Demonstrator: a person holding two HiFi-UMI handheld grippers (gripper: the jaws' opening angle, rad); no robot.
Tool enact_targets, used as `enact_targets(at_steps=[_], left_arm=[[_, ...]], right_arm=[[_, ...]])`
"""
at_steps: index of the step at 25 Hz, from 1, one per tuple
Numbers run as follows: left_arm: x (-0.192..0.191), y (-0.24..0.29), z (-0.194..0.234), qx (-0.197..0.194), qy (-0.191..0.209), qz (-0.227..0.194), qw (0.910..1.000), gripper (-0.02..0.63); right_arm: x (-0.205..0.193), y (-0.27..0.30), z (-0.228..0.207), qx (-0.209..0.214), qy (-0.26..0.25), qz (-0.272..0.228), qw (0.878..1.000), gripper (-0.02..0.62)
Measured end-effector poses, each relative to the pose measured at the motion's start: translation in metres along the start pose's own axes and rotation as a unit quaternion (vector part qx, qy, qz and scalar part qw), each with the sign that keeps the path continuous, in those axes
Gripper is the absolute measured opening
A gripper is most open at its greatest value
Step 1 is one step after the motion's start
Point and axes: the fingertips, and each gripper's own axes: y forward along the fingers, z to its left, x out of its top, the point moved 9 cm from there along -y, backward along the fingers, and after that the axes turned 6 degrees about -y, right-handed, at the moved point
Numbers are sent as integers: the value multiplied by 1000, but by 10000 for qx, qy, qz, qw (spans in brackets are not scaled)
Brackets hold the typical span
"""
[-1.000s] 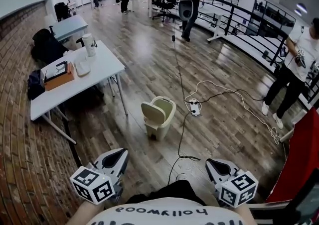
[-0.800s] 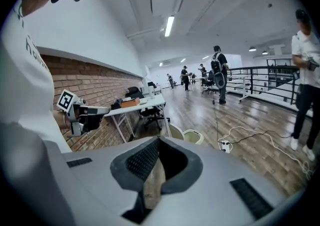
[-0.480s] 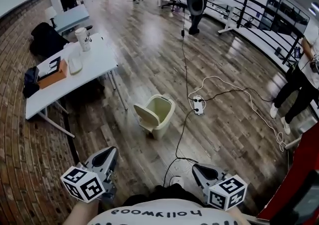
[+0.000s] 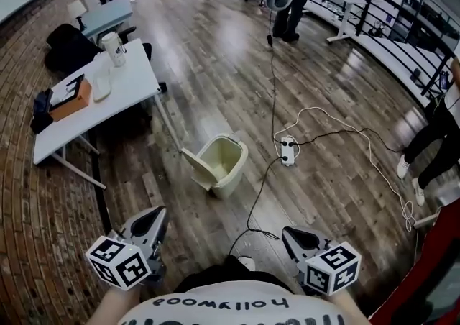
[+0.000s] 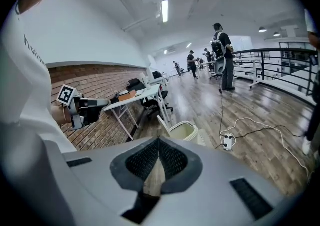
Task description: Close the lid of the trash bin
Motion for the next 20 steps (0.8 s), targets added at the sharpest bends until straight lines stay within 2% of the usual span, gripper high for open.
enact_targets(at_steps=[6,12,15,20], left_arm=[[-1,4,-5,291,-137,-89,9994,8],[0,3,-14,458,-91,-121,9988,8],[0,8,-12,487,-112,-197,9986,6],[-8,22,-13,423,-216,-82,9988,8]], right_arm=[[-1,6,-22,207,-30,0,9998,9],[-4,6,-34,324,22,-20,9995,9],[-4,6,-38,314,-47,-31,9995,9],[-6,4,-49,198,-41,58,9998,9]])
